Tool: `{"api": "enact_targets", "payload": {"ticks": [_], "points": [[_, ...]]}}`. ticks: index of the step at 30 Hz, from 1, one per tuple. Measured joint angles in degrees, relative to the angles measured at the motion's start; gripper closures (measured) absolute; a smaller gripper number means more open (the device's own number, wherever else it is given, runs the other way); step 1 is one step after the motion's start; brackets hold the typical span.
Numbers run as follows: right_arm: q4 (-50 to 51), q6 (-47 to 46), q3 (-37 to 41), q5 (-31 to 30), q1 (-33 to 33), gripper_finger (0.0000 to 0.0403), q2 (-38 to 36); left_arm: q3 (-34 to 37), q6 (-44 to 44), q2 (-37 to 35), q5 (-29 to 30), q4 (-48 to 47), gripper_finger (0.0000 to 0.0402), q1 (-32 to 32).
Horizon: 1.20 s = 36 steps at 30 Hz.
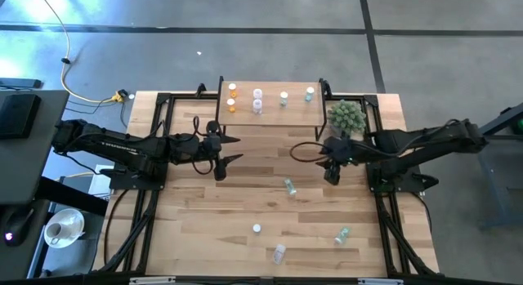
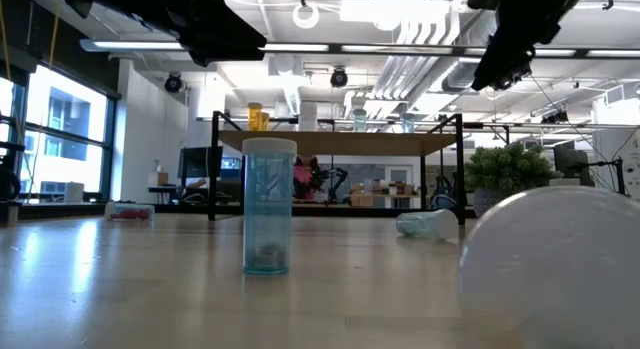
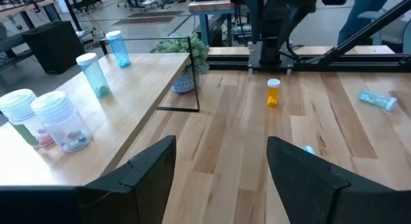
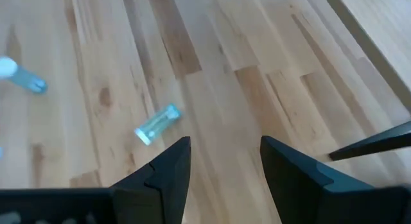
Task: Pick and place medicine bottles onto shelf by color
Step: Put the bottom green pill bottle on the shelf and aligned with the other green pill bottle
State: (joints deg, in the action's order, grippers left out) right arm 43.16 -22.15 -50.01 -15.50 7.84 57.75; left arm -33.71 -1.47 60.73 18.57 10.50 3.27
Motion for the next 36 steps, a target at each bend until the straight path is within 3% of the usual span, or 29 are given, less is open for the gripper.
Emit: {"api": "enact_targets", "payload": {"ticks": [6,12,21,36], "points": [[-5.81,-5.08,5.31,-3.90,5.71,0.0226,-2.26,0.00,1.28,0.00,0.02,-0.02,0.0167,0.00],[-11.05,-9.03,9.23,-3.49,11.24,0.0226,-2.24,0.00,1.30,0.00,0.02,-0.02,0.0167,0.00],[-11.31,-17.00,9.65,0.05,22.23,0.0226,-2.24,0.00,1.30,0.00,0.01,-0.02,0.0167,0.00],[-11.31,-31.93,9.65,-4.13,37.28,0.0226,-2.21,0.00,3.69,0.00,0.02,-0.04,0.0167,0.02]]}}
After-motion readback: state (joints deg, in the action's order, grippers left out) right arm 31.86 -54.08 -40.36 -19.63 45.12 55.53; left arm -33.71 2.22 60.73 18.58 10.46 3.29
